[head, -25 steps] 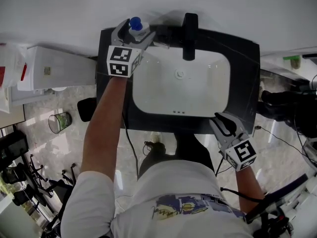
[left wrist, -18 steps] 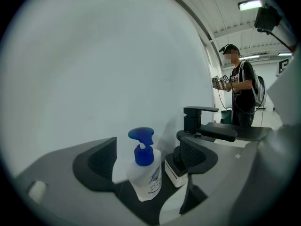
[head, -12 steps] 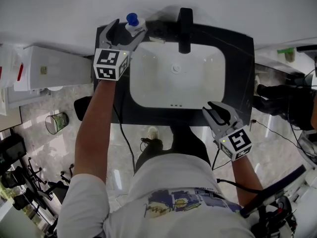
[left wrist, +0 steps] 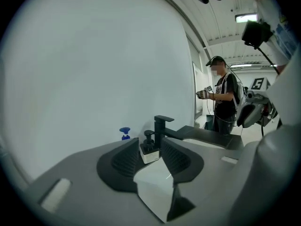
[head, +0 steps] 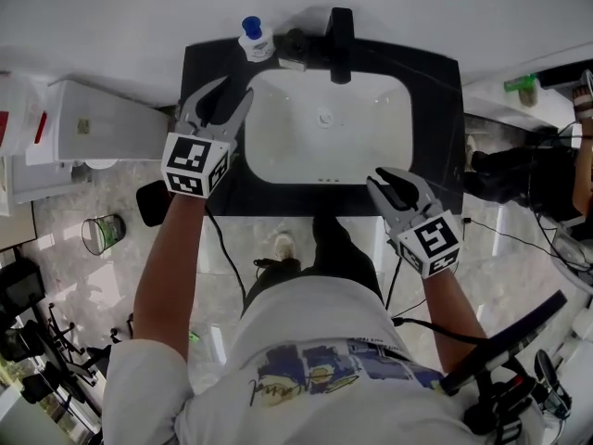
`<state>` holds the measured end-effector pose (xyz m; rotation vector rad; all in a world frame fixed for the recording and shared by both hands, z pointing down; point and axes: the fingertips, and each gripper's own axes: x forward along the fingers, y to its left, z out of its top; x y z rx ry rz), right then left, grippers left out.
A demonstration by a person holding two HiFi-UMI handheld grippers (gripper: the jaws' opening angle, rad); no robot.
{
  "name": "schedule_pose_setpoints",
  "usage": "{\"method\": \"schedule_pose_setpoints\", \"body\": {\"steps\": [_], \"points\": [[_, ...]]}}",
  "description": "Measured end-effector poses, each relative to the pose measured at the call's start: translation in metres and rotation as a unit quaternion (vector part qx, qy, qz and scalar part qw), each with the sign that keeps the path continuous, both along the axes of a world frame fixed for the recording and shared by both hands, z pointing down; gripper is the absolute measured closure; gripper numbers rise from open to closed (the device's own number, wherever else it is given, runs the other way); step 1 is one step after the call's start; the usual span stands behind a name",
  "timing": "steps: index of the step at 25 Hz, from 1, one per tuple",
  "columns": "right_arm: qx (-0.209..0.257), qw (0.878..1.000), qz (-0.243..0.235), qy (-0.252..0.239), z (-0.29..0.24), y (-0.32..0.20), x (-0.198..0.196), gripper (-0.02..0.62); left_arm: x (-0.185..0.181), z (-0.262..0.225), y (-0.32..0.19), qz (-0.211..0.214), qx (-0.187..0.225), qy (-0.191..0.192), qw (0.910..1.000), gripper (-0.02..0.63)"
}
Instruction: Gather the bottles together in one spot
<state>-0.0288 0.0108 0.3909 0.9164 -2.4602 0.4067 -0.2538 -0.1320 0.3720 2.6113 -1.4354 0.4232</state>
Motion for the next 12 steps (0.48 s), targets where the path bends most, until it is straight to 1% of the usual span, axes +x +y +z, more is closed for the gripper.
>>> {"method": "schedule_pose_setpoints", "body": {"steps": [2,4,5,6,9,12], "points": [[0.01,1.0,0.003,0.003,-0.006,0.004,-0.005,0.543,0.006,-0.006,0.027,0.013,0.0,-0.007,0.9999,0.511],[0.018,1.0,0.005,0.007,-0.012,0.014,-0.011,0.571,0.01,-0.012,0.059,0.028,-0.003,-0.013,0.9995,0.562],[0.022,1.0,0.006,0.009,-0.014,0.019,-0.013,0.596,0.012,-0.014,0.076,0.034,-0.008,-0.014,0.9993,0.594],[0.028,1.0,0.008,0.011,-0.017,0.023,-0.016,0.598,0.013,-0.014,0.091,0.04,-0.014,-0.014,0.999,0.604],[0.046,0.999,0.013,0.016,-0.025,0.037,-0.025,0.598,0.02,-0.011,0.136,0.06,-0.036,-0.012,0.9975,0.604],[0.05,0.998,0.016,0.021,-0.025,0.06,-0.034,0.598,0.027,-0.004,0.183,0.082,-0.063,0.003,0.9946,0.604]]}}
